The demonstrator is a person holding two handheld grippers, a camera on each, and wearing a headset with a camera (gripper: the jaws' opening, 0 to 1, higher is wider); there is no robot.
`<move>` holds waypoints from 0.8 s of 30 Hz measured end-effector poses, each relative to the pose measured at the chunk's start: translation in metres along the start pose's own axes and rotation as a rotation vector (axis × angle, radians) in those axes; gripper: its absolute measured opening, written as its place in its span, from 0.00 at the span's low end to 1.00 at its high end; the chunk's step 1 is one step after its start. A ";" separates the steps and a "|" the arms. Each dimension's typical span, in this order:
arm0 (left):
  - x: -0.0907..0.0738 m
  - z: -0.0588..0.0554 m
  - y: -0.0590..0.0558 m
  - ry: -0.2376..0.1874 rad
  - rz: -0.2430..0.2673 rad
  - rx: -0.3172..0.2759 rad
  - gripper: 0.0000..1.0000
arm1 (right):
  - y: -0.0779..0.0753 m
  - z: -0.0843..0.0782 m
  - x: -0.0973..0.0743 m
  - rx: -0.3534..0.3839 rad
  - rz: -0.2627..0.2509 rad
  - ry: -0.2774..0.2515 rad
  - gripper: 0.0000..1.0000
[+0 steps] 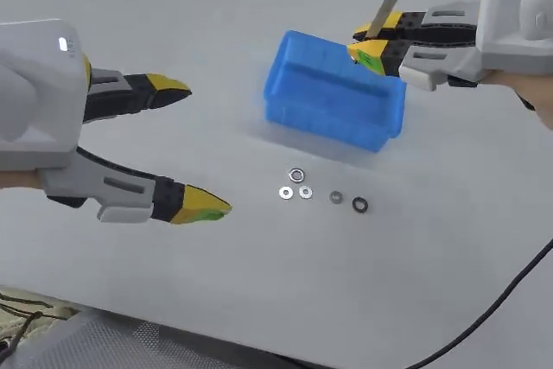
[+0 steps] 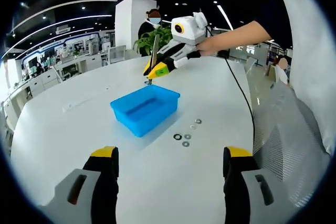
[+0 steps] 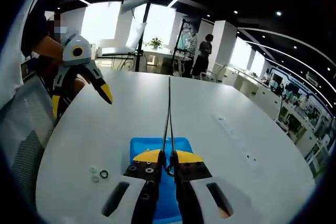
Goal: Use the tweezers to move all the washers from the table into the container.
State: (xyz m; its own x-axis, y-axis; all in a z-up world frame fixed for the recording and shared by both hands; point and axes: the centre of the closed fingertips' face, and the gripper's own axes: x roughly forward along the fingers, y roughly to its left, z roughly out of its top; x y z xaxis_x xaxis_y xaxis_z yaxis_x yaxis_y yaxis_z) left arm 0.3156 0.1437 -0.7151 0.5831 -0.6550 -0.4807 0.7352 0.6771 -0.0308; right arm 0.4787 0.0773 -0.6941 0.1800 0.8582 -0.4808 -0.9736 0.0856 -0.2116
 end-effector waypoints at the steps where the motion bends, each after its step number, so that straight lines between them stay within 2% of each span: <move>1: 0.000 -0.001 0.000 0.002 0.002 -0.009 0.88 | -0.001 -0.005 0.005 0.011 0.005 0.005 0.10; 5: -0.001 -0.005 0.002 0.012 0.010 -0.032 0.91 | 0.000 -0.017 0.017 0.035 0.011 0.023 0.10; 6: -0.001 -0.006 0.002 0.012 0.009 -0.040 0.91 | -0.007 -0.026 0.024 0.047 0.015 0.024 0.10; 10: -0.002 -0.007 0.002 0.016 0.013 -0.050 0.93 | 0.001 -0.032 0.032 0.064 0.034 0.028 0.10; 12: -0.002 -0.009 0.003 0.022 0.017 -0.050 0.94 | -0.002 -0.044 0.038 0.074 0.039 0.036 0.10; 17: -0.002 -0.011 0.005 0.033 0.026 -0.052 0.97 | 0.001 -0.057 0.046 0.083 0.045 0.054 0.10; 19: -0.002 -0.011 0.005 0.035 0.024 -0.056 0.97 | 0.002 -0.055 0.046 0.091 0.046 0.055 0.10; 22: -0.001 -0.013 0.005 0.046 0.019 -0.058 0.97 | 0.003 -0.066 0.050 0.095 0.047 0.067 0.10; 24: 0.000 -0.014 0.005 0.050 0.016 -0.060 0.97 | 0.005 -0.063 0.049 0.095 0.050 0.071 0.10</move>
State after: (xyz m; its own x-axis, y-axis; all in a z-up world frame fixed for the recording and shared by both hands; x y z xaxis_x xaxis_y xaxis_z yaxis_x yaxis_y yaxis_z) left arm 0.3145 0.1524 -0.7276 0.5755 -0.6272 -0.5248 0.7030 0.7073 -0.0743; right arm 0.4917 0.0880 -0.7721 0.1366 0.8250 -0.5484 -0.9900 0.0937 -0.1057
